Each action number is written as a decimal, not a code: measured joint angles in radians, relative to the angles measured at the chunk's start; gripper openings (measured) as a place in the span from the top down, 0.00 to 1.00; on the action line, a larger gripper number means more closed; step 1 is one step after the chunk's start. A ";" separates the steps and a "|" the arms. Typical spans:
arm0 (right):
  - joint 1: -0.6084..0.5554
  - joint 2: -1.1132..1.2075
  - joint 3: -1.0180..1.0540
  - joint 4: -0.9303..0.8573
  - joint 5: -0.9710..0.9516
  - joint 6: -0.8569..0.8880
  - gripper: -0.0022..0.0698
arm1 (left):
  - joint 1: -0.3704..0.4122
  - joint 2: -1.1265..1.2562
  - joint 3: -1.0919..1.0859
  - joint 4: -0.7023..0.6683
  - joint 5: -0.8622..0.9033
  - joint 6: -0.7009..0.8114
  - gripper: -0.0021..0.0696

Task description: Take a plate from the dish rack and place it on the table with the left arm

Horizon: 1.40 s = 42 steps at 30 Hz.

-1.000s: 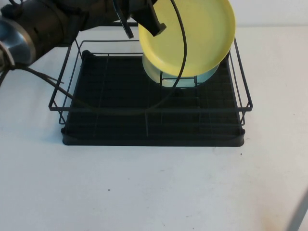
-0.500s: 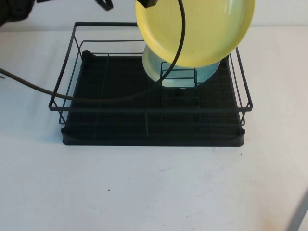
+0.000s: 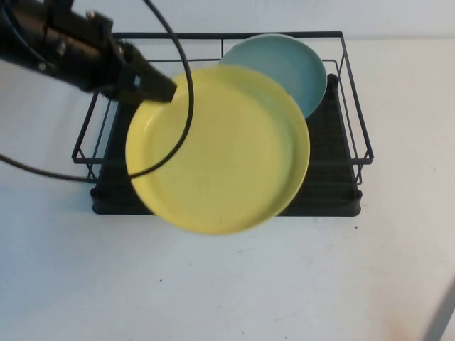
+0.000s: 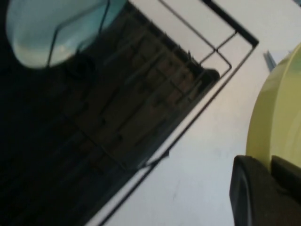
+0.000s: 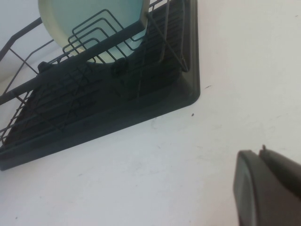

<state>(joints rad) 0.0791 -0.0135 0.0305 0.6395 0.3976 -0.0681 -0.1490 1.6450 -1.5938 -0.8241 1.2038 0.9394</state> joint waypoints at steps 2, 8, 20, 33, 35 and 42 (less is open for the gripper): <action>0.000 0.000 0.000 0.000 0.000 0.000 1.00 | -0.003 -0.008 0.097 0.009 0.001 -0.007 0.97; 0.000 0.000 0.000 0.000 0.000 0.000 1.00 | -0.086 -0.011 0.429 0.007 -0.056 0.074 0.97; 0.000 0.000 0.000 0.000 0.000 0.000 1.00 | -0.211 0.157 0.559 -0.145 -0.527 0.225 0.97; 0.000 0.000 0.000 0.000 0.000 0.000 1.00 | -0.211 0.181 0.557 -0.113 -0.609 0.414 0.54; 0.000 0.000 0.000 0.000 0.000 0.000 1.00 | -0.211 0.154 0.560 -0.071 -0.611 0.417 0.49; 0.000 0.000 0.000 0.000 0.000 0.000 1.00 | -0.211 -0.122 0.563 0.024 -0.680 0.431 0.88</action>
<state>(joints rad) 0.0791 -0.0135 0.0305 0.6395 0.3976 -0.0681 -0.3598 1.5227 -1.0304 -0.8001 0.5243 1.3708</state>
